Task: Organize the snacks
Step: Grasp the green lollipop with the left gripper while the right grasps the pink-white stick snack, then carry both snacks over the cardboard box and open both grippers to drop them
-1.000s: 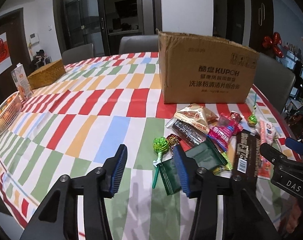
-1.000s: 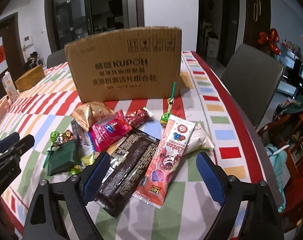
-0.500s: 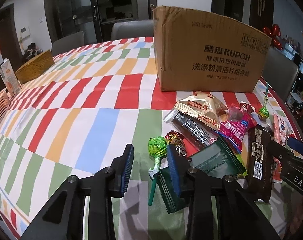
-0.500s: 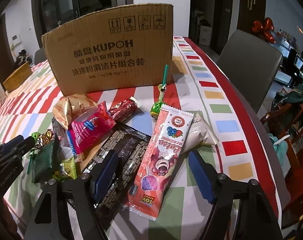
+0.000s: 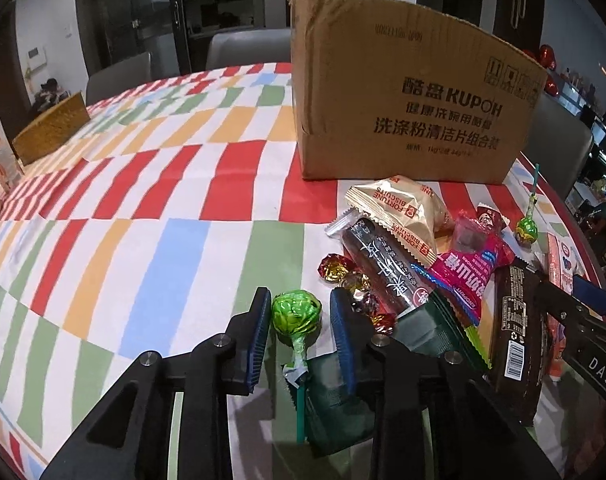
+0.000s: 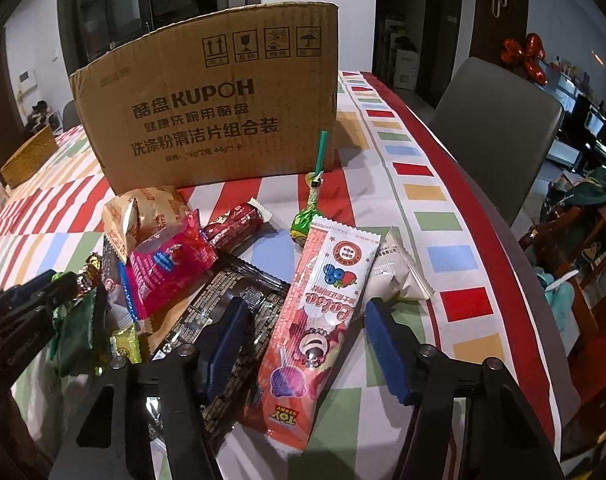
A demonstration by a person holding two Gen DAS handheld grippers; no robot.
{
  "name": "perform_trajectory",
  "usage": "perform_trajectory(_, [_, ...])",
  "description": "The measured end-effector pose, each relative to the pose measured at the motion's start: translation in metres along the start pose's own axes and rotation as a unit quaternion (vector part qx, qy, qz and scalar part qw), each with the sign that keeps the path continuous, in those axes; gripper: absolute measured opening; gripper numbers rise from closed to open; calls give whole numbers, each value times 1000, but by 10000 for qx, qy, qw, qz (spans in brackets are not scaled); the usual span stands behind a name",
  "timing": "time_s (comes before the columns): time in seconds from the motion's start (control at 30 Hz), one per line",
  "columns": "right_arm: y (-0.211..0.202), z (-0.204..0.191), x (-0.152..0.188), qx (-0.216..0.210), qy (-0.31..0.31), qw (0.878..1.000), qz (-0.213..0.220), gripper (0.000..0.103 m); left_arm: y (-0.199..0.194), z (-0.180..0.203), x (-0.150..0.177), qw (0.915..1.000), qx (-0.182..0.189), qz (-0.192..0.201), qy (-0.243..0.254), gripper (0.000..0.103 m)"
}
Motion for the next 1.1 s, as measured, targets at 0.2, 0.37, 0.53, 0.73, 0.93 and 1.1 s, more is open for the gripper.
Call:
perform_trajectory(0.2, [1, -3, -2, -55, -97, 9999, 16, 39, 2, 0, -1, 10000, 56, -38, -22, 26])
perform_trajectory(0.37, [0, -5, -3, -63, -185, 9998, 5, 32, -3, 0, -3, 9999, 75, -29, -67, 26])
perform_trajectory(0.53, [-6, -4, -6, -159, -142, 9998, 50, 31, -18, 1, -7, 9999, 80, 80, -100, 26])
perform_trajectory(0.73, [-22, -16, -12, -378, -333, 9986, 166, 31, -42, 3, -13, 9995, 154, 227, -182, 26])
perform_trajectory(0.93, [-47, -30, -24, -619, -587, 9953, 453, 32, -69, 6, -21, 9986, 288, 407, -159, 26])
perform_trajectory(1.1, [-65, -46, -34, -952, -927, 9891, 626, 32, -89, 10, -31, 9971, 546, 465, -244, 26])
Point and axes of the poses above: each gripper's, at about its wrist camera, not at the fingertips, and y roughly the way its jaws point, z to its right, x to its underside, the point moved 8 cm from there along y, roughly the way its jaws point, and after that the axes turned 5 degrees about -x, right-handed, at the moved point
